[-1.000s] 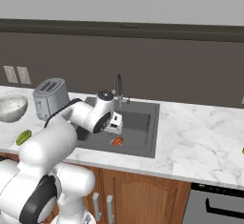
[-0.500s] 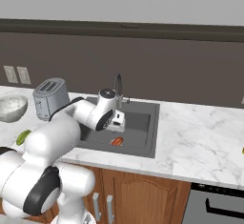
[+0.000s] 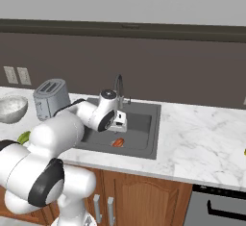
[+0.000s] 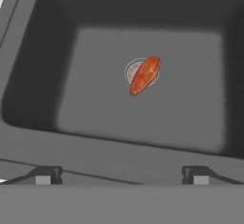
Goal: Remove the sweet potato and mango from the sink. Then move the bowl and cup from the counter to the sink for washing.
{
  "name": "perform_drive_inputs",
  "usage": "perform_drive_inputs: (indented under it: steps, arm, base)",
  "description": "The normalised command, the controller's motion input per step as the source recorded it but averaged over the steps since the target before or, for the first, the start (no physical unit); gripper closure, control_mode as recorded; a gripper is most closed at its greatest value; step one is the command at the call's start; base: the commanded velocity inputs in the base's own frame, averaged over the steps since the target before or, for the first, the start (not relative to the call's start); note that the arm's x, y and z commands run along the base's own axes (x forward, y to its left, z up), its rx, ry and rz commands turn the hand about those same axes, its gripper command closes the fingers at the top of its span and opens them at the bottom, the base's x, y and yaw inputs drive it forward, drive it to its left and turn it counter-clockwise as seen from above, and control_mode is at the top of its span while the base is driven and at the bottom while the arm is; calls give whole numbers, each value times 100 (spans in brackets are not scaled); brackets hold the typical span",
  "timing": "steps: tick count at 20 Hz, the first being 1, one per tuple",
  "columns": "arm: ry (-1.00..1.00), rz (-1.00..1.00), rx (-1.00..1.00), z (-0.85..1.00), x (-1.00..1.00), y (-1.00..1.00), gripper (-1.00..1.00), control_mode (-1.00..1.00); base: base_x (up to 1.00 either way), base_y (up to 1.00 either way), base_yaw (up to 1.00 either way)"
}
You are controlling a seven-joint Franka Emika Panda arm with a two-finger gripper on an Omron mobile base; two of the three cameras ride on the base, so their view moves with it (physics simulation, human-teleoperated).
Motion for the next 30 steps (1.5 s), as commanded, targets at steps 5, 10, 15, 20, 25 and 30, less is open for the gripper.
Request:
perform_drive_inputs:
  steps: [5,10,15,20,25,30]
  arm:
    - [0,5,0,-8,7,-5,-100,-100]
    - [0,2,0,-9,5,-1,-100,-100]
    - [0,0,0,-6,4,0,-100,-100]
    - [0,0,0,-6,4,0,-100,-100]
    - [0,0,0,-7,4,0,-100,-100]
    - [0,0,0,-7,3,0,-100,-100]
  base:
    - [0,0,0]
    - [0,0,0]
    - [0,0,0]
    - [0,0,0]
    - [0,0,0]
    - [0,0,0]
